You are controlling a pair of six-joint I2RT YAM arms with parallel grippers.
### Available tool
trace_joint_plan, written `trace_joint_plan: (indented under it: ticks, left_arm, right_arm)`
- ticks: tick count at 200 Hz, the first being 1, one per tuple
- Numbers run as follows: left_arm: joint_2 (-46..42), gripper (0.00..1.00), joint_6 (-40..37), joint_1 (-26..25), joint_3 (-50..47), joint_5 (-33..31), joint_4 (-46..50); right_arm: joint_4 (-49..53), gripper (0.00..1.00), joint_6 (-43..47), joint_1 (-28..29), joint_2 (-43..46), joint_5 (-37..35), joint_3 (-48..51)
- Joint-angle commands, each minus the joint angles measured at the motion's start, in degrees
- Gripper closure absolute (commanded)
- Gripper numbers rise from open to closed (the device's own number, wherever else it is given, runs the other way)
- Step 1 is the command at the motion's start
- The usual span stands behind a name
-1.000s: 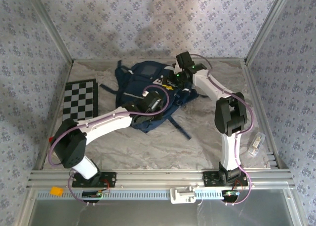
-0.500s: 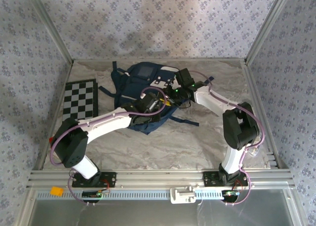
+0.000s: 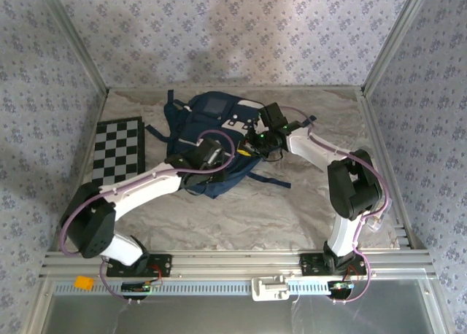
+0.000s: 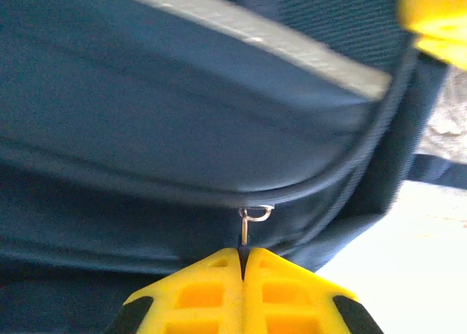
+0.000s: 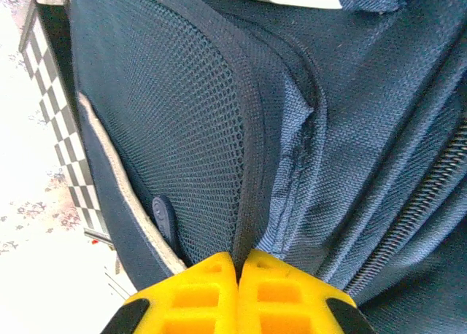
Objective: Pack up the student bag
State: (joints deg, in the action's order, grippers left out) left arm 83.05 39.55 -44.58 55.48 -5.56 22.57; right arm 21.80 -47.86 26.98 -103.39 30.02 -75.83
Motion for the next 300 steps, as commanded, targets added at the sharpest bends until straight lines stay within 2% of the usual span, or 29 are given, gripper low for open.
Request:
trace_joint_plan:
  ticks: [1,25,43,59,73,86,105,113,133,158,184,235,243,263,272,282,300]
  left_arm:
    - [-3.7,1.00,-7.1,2.5,-4.2,-1.2,1.6]
    - [-3.2,1.00,-10.0,4.0,-4.9,0.2,0.8]
    - [-2.0,1.00,-9.7,3.7,-4.6,5.4,-3.8]
    - [0.6,1.00,-8.0,2.0,-2.5,7.3,-7.5]
    - [4.4,1.00,-7.0,-0.2,2.4,6.9,-8.0]
    - [7.9,1.00,-7.0,-3.0,7.4,6.0,-7.7]
    - [11.3,1.00,-7.0,-4.8,12.3,4.0,-6.4]
    - [12.0,1.00,-6.8,-4.7,13.0,3.4,-6.2]
    - [12.5,1.00,-6.8,-4.5,13.5,1.7,-5.1]
    - [12.2,1.00,-6.8,-4.3,13.3,2.7,-5.9]
    - [12.5,1.00,-6.3,-4.3,13.5,2.9,-5.8]
    - [12.6,1.00,-5.7,-4.4,13.5,3.1,-5.9]
    - [12.7,1.00,-5.8,-4.3,13.5,3.1,-5.7]
    - [12.3,1.00,-6.3,-4.3,13.4,3.0,-4.4]
    - [12.3,1.00,-6.9,-4.2,13.3,3.5,-3.3]
    - [12.2,1.00,-7.7,-4.2,14.0,4.1,-0.8]
    - [10.6,1.00,-9.3,-4.2,12.0,1.3,2.1]
  right_arm:
    - [4.8,1.00,7.2,-3.3,1.9,-1.7,-2.0]
    - [7.7,1.00,10.2,-6.2,0.3,-1.6,-5.5]
    - [9.9,1.00,11.4,-7.6,-2.1,-2.7,-10.7]
    - [11.4,1.00,15.1,-8.4,-4.8,-4.8,-15.6]
    - [12.4,1.00,16.4,-9.1,-7.2,-3.8,-19.7]
    - [14.8,0.88,16.2,-9.7,-7.1,-3.0,-21.0]
    - [14.9,0.60,15.3,-9.3,-2.6,-0.8,-17.2]
    - [15.1,0.54,14.4,-9.2,0.0,-0.3,-14.6]
    - [12.9,0.50,9.6,-9.2,7.0,-1.1,-4.2]
    - [2.1,0.49,0.9,-8.0,12.1,1.0,7.0]
    - [-5.4,0.51,-5.4,-6.3,12.3,2.3,12.7]
    - [-12.0,0.56,-10.9,-3.8,8.1,-0.2,11.5]
    - [-11.5,0.61,-10.1,-3.4,7.8,-1.4,10.7]
    - [-1.8,0.85,-3.1,-2.9,7.2,-9.7,6.5]
    - [-1.1,0.95,-1.6,-3.8,7.4,-9.3,6.2]
    - [-3.3,1.00,-1.2,-5.5,8.1,-6.9,7.0]
    - [-1.8,1.00,1.3,-9.1,9.1,-3.2,8.3]
